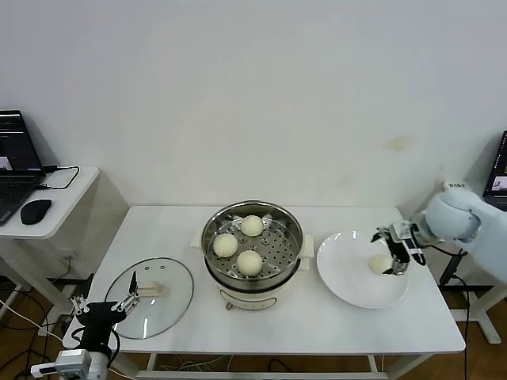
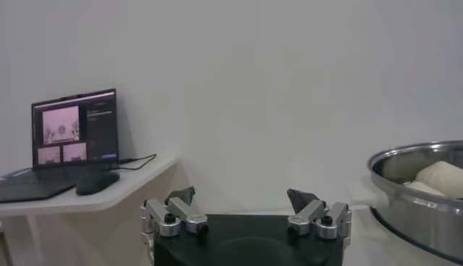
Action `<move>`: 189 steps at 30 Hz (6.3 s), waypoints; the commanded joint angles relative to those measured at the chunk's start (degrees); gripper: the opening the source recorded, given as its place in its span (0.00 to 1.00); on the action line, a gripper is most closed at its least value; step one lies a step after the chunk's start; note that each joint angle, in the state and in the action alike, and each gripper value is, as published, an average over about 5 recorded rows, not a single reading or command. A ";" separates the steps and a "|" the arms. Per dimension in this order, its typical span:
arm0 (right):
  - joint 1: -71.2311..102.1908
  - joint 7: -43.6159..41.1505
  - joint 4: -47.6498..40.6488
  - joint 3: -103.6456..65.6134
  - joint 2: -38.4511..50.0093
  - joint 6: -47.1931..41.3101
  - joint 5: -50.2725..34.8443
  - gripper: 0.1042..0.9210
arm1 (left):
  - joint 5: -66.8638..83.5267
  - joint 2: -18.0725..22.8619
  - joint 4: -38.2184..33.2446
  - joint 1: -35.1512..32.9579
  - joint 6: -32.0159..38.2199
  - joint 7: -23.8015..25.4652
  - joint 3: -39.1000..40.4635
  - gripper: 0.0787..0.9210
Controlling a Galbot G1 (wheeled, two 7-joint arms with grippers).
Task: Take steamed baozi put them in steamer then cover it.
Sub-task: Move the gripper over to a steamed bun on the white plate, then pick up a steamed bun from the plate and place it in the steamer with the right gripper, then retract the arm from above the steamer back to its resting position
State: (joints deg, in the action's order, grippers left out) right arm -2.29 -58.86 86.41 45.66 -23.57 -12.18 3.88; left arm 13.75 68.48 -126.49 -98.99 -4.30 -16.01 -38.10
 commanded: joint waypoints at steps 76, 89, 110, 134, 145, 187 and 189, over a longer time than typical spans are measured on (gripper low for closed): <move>-26.16 -0.47 0.82 17.36 -5.52 -10.05 -17.22 0.59 | 0.58 -0.83 0.19 0.47 -0.17 0.00 -1.05 0.88; -41.61 10.36 7.69 27.65 -22.49 -22.78 -40.75 0.60 | 0.73 -0.20 -0.97 0.88 -0.15 -0.06 -0.47 0.88; -24.08 19.95 -6.22 25.76 -38.56 -29.46 -39.71 0.61 | 1.15 1.06 -0.75 0.73 0.06 -0.14 -1.91 0.88; -22.81 19.63 -5.03 24.47 -34.55 -29.47 -36.32 0.71 | 1.20 0.86 0.01 1.59 -0.02 -0.08 -1.34 0.88; -21.68 29.12 6.96 14.24 -22.82 -28.87 -39.34 0.88 | 1.32 0.36 0.08 1.59 -0.01 -0.08 -1.50 0.88; 95.70 38.20 26.04 -97.89 -57.66 15.23 -18.04 0.88 | -34.59 -2.14 9.74 5.41 3.44 -0.95 0.83 0.88; 97.44 39.28 26.21 -98.32 -58.65 15.02 -17.42 0.88 | -41.58 -3.27 11.87 6.63 3.02 -0.56 0.39 0.88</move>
State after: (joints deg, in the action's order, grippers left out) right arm 77.33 -14.59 110.08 -37.59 -67.30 2.99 -16.57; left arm -2.74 67.72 -119.79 -95.34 -0.82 -16.57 -37.61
